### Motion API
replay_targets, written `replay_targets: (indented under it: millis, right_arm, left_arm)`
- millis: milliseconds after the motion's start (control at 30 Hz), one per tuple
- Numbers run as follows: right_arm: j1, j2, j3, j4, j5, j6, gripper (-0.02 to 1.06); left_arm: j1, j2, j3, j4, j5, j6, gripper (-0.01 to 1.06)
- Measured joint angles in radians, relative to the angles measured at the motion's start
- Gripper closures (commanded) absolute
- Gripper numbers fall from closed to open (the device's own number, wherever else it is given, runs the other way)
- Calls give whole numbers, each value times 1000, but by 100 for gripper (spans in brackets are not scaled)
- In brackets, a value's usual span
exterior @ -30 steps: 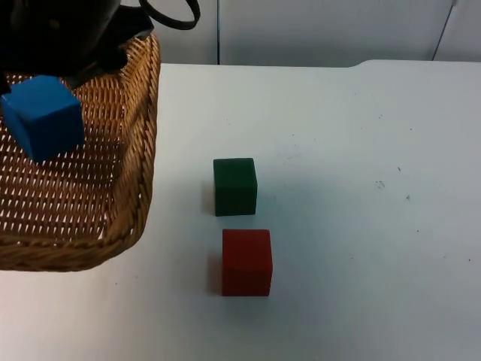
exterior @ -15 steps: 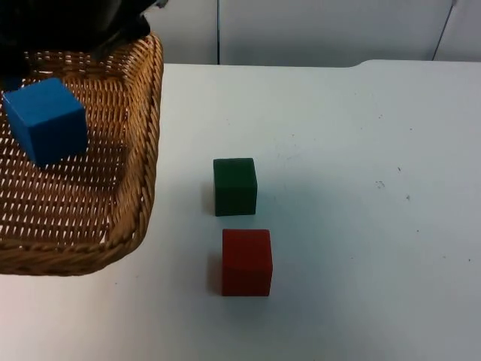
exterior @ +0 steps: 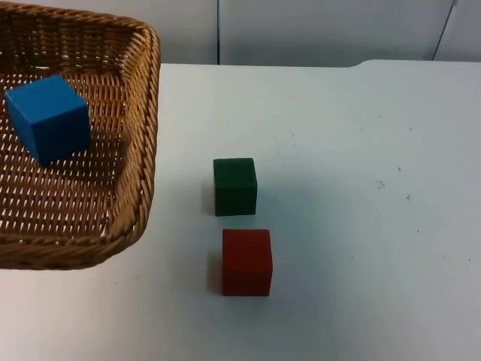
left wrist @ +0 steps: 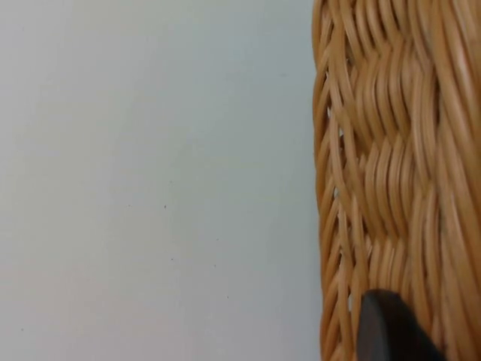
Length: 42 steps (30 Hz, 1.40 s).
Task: Pick up the basket with the left hand and place the blue cube into the basket with the right hand.
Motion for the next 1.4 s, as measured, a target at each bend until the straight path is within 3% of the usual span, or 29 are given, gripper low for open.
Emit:
replay_targets:
  millis: [333,600,733,1067,1200,1300,1333,1400]
  right_arm:
    - [0,-131,0,4,76,-60,29]
    - [0,-288,0,135,155,-181,29]
    - [0,-355,0,156,191,-203,29]
    - [11,-543,7,281,206,-308,29]
    - [63,-637,120,295,184,-340,29]
    - [127,-759,370,281,36,-348,29]
    - [127,-759,370,281,36,-348,29]
    - [155,-870,650,274,-166,-338,29]
  left_arm:
    - [0,0,0,0,-2,-2,105]
    - [0,0,0,0,-2,-4,105]
    - [0,0,0,0,-4,-4,105]
    - [0,0,0,0,-12,-4,105]
    - [0,0,0,0,-12,-4,105]
    - [0,0,0,0,-14,-4,105]
    - [0,0,0,0,-14,-4,105]
    - [0,0,0,0,-14,-4,105]
